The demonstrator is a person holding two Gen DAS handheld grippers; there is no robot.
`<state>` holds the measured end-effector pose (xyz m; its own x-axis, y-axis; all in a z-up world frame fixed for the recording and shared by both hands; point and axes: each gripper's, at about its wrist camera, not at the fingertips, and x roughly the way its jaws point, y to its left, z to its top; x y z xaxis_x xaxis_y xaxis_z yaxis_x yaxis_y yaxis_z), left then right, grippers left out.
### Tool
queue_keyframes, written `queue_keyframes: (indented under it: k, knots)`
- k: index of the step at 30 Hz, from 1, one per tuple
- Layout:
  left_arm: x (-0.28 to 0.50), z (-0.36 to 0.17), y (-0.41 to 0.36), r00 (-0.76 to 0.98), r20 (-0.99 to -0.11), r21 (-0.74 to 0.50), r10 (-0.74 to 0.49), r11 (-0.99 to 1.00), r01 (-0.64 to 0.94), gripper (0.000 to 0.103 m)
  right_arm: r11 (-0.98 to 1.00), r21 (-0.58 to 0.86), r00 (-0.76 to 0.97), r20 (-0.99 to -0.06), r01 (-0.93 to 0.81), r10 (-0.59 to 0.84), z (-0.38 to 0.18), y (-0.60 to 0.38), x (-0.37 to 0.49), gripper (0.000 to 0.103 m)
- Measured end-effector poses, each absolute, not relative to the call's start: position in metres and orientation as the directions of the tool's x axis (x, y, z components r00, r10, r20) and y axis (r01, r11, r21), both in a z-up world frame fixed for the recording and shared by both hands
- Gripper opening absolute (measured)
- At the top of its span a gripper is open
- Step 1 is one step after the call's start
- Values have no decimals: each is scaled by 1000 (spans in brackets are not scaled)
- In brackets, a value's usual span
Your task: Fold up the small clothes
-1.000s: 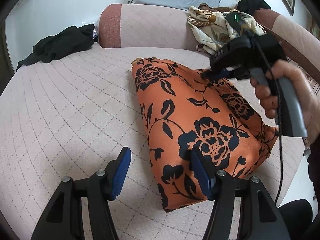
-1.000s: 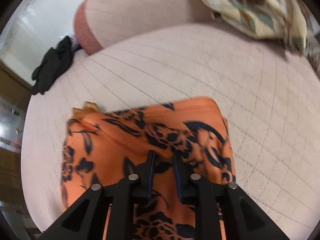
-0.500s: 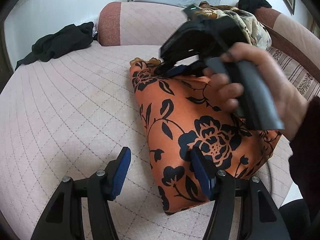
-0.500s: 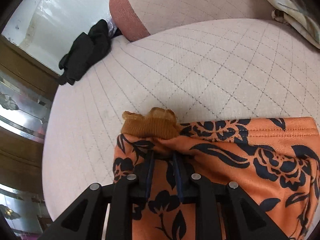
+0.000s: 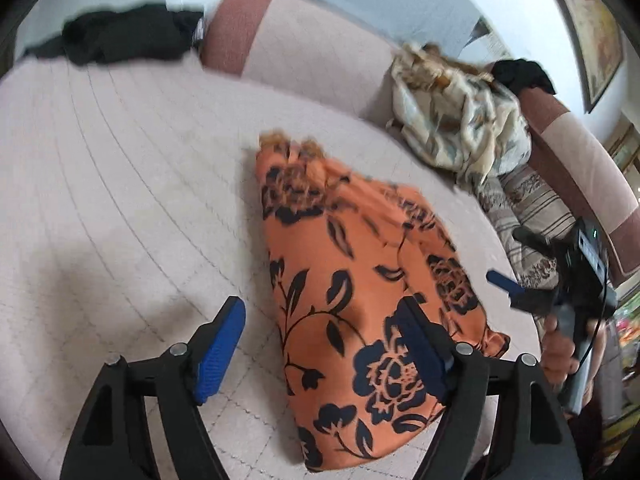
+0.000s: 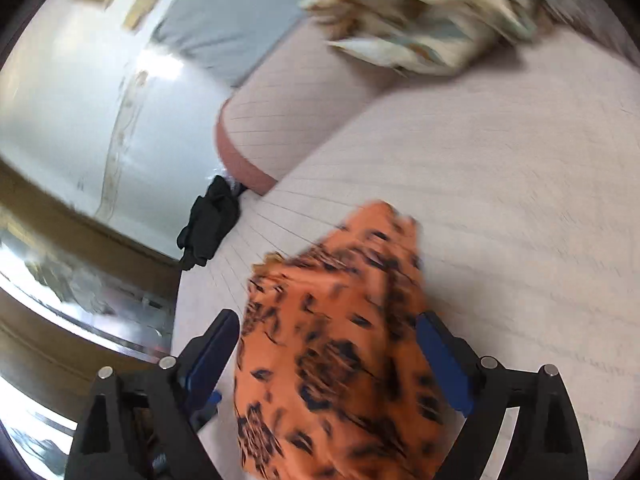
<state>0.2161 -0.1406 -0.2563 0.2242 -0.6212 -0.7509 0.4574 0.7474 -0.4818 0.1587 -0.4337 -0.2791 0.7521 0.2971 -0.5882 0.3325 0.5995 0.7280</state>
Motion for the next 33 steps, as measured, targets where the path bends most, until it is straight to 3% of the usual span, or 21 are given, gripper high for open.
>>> queue_keyframes:
  k: [10,19,21,22,25,27,28,33]
  knots:
    - [223,-284,-162,65,-772,-550,-632,717,428,79,518,766,631,-625,381,460,-351,-447,161,92]
    - [226,-292,-175,35,-772,-568,-635,713,411,79,504,812,611,-565,295,554,-367,-423,195,91]
    - [227,-292,-178,47,-770,-565,-636,716,410,79,503,820,607,-553,275,570,-366,-412,203,85]
    - [226,-292,-180,57,-773,-557,-632,718,417,79,517,809,597,-568,279,567,-367,-404,208,76]
    - [221,-289,-186,93,-784,-517,-614,728,450,78,591,754,587,-626,287,513,-362,-391,210,67]
    - [216,-285,-189,124,-786,-487,-606,730,480,70,611,735,585,-644,294,493,-359,-385,208,56]
    - [215,-282,-190,138,-788,-471,-600,731,493,60,606,737,587,-643,300,492,-359,-385,206,50]
    - [210,-273,-188,188,-787,-425,-587,738,525,43,639,708,601,-661,300,449,-346,-375,199,42]
